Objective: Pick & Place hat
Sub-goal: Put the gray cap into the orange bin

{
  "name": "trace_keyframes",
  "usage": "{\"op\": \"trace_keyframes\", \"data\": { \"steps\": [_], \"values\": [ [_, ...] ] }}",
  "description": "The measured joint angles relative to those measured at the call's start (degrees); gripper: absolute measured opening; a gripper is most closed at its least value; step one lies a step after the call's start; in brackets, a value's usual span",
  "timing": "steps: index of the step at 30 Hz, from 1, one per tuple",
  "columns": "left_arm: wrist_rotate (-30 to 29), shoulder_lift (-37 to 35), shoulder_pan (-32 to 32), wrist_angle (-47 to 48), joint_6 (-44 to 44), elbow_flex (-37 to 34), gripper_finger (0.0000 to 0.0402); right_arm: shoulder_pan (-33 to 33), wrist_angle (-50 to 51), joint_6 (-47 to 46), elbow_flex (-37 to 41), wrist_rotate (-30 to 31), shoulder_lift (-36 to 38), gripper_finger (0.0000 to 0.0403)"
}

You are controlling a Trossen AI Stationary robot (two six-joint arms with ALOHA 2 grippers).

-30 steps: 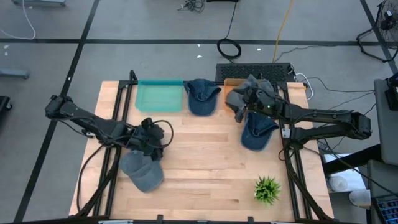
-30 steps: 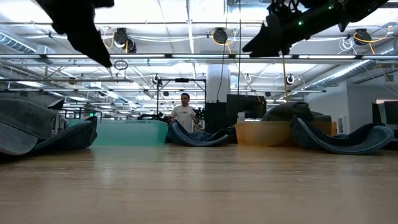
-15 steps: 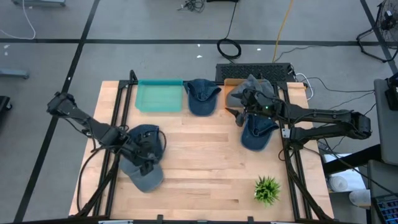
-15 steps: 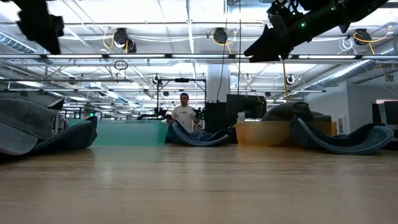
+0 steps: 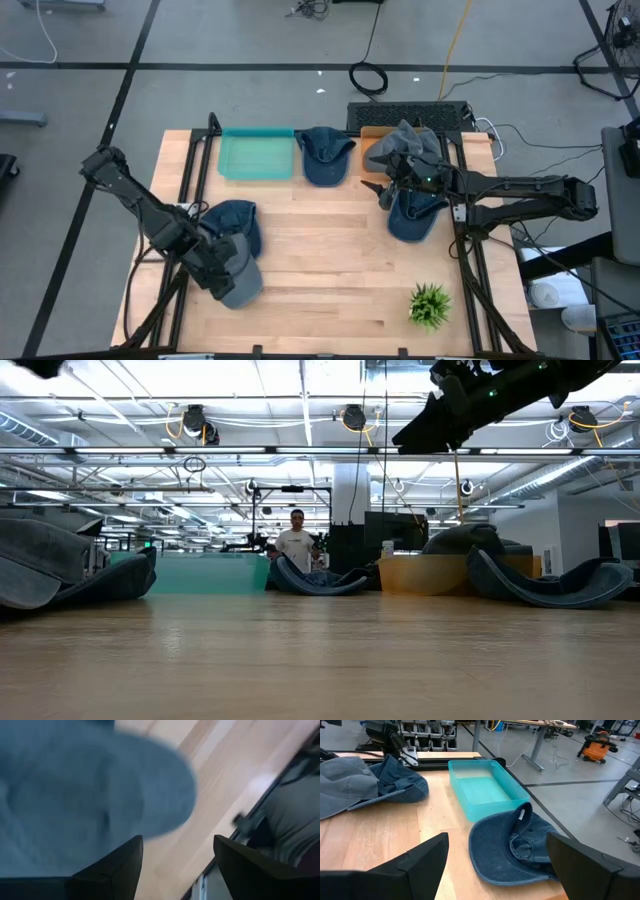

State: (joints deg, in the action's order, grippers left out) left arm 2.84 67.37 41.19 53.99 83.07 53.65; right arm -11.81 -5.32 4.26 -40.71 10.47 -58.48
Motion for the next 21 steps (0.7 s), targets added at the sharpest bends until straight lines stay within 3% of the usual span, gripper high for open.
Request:
{"op": "trace_keyframes", "data": {
  "steps": [7, 21],
  "values": [
    [4.2, 5.7, 2.7, 1.7, 2.7, 0.0, 0.0248, 0.0, 0.0, 1.6, 0.0, 0.0, 0.0, 0.0320],
    [-6.0, 7.7, 3.5, 3.2, 0.4, 0.0, 0.0248, 0.0, 0.5, 2.5, 0.0, -0.1, 0.0, 0.0320]
  ]
}}
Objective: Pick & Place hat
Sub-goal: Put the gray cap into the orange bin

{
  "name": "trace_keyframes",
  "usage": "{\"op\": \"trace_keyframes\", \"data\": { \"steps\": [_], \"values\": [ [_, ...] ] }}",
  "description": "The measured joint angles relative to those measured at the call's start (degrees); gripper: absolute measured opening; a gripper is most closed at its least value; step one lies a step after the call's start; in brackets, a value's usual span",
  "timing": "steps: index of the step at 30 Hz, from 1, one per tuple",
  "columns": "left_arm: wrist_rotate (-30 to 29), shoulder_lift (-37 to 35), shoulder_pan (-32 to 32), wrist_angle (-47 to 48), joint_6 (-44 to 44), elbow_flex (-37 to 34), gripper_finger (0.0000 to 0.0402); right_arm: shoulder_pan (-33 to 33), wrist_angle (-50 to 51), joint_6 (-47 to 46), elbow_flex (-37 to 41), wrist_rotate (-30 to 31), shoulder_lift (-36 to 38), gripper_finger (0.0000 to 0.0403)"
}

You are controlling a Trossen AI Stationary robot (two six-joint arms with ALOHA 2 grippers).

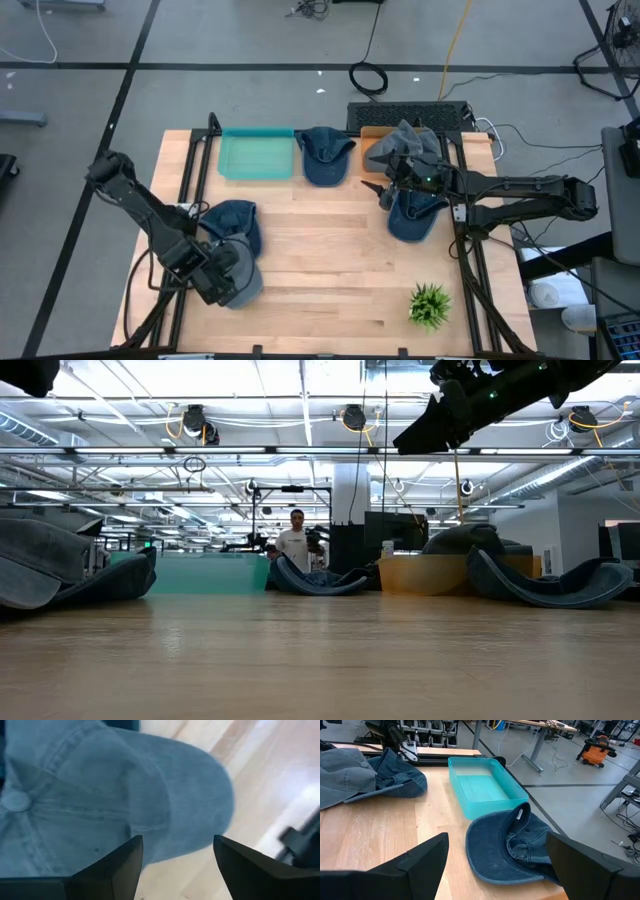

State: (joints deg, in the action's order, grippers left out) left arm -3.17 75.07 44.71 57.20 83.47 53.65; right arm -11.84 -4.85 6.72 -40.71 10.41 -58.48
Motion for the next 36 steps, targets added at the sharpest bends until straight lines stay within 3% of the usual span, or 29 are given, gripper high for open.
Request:
{"op": "trace_keyframes", "data": {
  "steps": [11, 18, 22, 29, 33, 36],
  "values": [
    [1.0, 9.2, 0.0, 3.7, -4.8, -0.1, 0.0248, 0.0, -0.9, 0.5, 2.3, 0.0, 0.0, 0.0320],
    [8.4, 12.5, -1.6, -1.0, -8.4, -3.3, 0.0243, 0.0, -1.3, 1.5, 6.9, 0.0, 0.0, 0.0320],
    [8.3, 12.5, -2.7, -1.0, -9.3, -3.4, 0.0189, 0.0, -1.8, 3.0, 8.2, 0.0, 0.0, 0.0320],
    [7.9, 12.5, -4.3, -0.8, -10.9, -3.5, 0.0018, 0.0, -3.8, 3.2, 8.3, 0.0, 0.0, 0.0320],
    [6.7, 12.5, -4.3, -0.1, -9.5, -3.0, 0.0010, 0.0, -4.4, 2.6, 8.3, 0.0, 0.0, 0.0320],
    [2.7, 12.6, -4.0, 0.8, -9.3, -0.8, 0.0006, 0.0, -4.4, 1.4, 8.3, -0.1, 0.0, 0.0320]
  ]
}}
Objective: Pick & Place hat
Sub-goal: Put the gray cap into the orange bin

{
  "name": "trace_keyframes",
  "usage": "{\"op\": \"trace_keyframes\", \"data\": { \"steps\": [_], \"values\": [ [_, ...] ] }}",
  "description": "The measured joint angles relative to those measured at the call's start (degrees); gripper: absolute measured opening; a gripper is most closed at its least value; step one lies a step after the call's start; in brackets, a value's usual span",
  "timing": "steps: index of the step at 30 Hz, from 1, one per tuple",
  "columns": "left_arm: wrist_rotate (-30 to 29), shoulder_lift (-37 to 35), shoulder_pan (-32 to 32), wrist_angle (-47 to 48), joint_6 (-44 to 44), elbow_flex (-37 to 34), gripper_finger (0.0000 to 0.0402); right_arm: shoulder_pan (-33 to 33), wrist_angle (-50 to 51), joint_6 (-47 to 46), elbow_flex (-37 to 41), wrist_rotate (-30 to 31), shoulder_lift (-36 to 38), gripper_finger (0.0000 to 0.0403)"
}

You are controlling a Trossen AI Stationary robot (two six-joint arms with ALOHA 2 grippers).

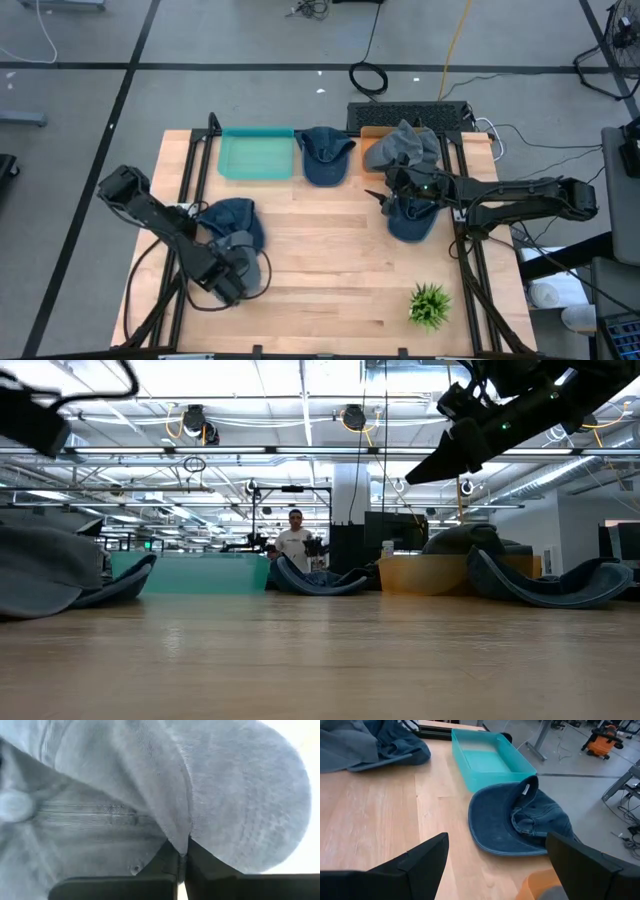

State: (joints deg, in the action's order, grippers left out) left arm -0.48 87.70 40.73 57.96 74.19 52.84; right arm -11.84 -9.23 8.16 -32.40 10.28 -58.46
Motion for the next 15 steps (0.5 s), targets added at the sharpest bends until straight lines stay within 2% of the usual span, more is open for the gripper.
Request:
{"op": "trace_keyframes", "data": {
  "steps": [6, 13, 15],
  "values": [
    [-7.6, 0.1, 0.5, 5.1, -3.5, 9.0, 0.0004, 0.0, 0.0, -0.7, 0.0, -0.1, 0.0, 0.0320],
    [-14.8, 0.0, 0.5, 13.4, -10.8, 21.3, 0.0002, 1.3, -2.2, -12.4, 0.0, -0.4, 0.0, 0.0320],
    [-17.8, 0.0, 0.5, 15.6, -14.4, 24.5, 0.0002, 1.4, -3.0, -15.3, 0.0, -3.8, 0.0, 0.0320]
  ]
}}
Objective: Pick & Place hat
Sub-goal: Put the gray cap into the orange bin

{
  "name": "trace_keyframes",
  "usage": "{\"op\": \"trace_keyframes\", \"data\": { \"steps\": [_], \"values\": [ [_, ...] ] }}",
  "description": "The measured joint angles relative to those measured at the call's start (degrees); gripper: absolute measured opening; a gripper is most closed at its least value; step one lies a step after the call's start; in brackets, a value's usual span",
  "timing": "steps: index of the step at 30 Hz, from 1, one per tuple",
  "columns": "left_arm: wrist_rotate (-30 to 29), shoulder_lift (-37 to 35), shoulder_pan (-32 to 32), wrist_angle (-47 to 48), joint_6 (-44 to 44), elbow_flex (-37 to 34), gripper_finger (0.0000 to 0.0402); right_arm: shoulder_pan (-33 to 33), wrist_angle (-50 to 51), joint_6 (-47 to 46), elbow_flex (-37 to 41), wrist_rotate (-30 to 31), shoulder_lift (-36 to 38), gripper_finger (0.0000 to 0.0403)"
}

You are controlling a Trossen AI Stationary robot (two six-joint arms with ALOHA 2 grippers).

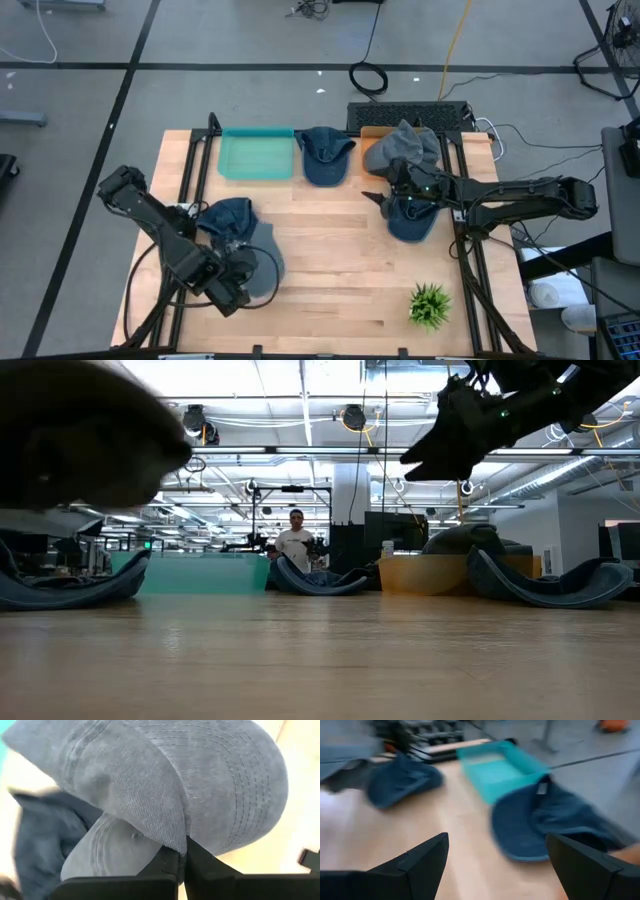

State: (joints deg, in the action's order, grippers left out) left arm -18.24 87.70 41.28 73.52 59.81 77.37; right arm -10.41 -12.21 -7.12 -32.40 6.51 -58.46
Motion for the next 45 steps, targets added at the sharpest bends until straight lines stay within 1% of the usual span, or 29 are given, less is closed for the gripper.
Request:
{"op": "trace_keyframes", "data": {
  "steps": [4, 8, 10, 14, 19, 22, 26, 31, 35, 40, 43, 45],
  "values": [
    [-7.3, 0.0, -0.6, 3.6, -8.2, 4.7, 0.0001, 0.0, -2.7, -5.5, 0.0, -11.0, 0.0, 0.0320],
    [-13.2, 0.0, -2.6, 5.0, -16.6, 6.7, 0.0001, 0.0, -7.5, -14.2, 0.0, -20.4, 0.0, 0.0320],
    [-14.8, 0.0, -4.2, 5.0, -20.7, 6.9, 0.0001, 0.0, -9.9, -17.3, 0.0, -23.0, 0.0, 0.0320],
    [-17.2, 0.0, -7.8, 4.9, -27.6, 6.9, 0.0001, 0.0, -13.3, -22.9, 0.0, -26.0, 0.0, 0.0320],
    [-21.0, 0.0, -11.8, 4.1, -35.2, 6.9, 0.0001, 0.0, -13.2, -23.3, 0.0, -27.6, 0.0, 0.0320],
    [-22.0, 0.0, -13.5, 4.1, -39.9, 6.9, 0.0000, 0.0, -12.9, -22.2, 0.0, -27.7, 0.0, 0.0320],
    [-23.4, 0.0, -14.8, 4.0, -46.4, 6.9, 0.0000, 0.0, -12.8, -22.1, 0.0, -27.7, 0.0, 0.0320],
    [-26.8, -0.1, -15.0, 4.0, -56.2, 6.9, 0.0000, 0.0, -12.8, -20.7, 0.0, -27.4, 0.0, 0.0320],
    [-31.2, 0.0, -15.0, 4.0, -65.1, 6.9, 0.0000, 0.0, -12.8, -17.2, 0.0, -24.5, 0.0, 0.0320],
    [-38.8, 0.2, -15.1, 4.3, -80.4, 6.1, 0.0000, 0.0, -13.3, -15.3, 0.0, -19.9, 0.0, 0.0320],
    [-41.4, 0.6, -16.1, 4.1, -88.4, 5.8, 0.0000, -0.4, -15.2, -16.0, 0.0, -18.6, 0.0, 0.0320],
    [-41.8, 1.1, -17.0, 4.0, -92.8, 5.7, 0.0000, -0.4, -17.0, -16.2, 0.0, -18.5, 0.0, 0.0320]
  ]
}}
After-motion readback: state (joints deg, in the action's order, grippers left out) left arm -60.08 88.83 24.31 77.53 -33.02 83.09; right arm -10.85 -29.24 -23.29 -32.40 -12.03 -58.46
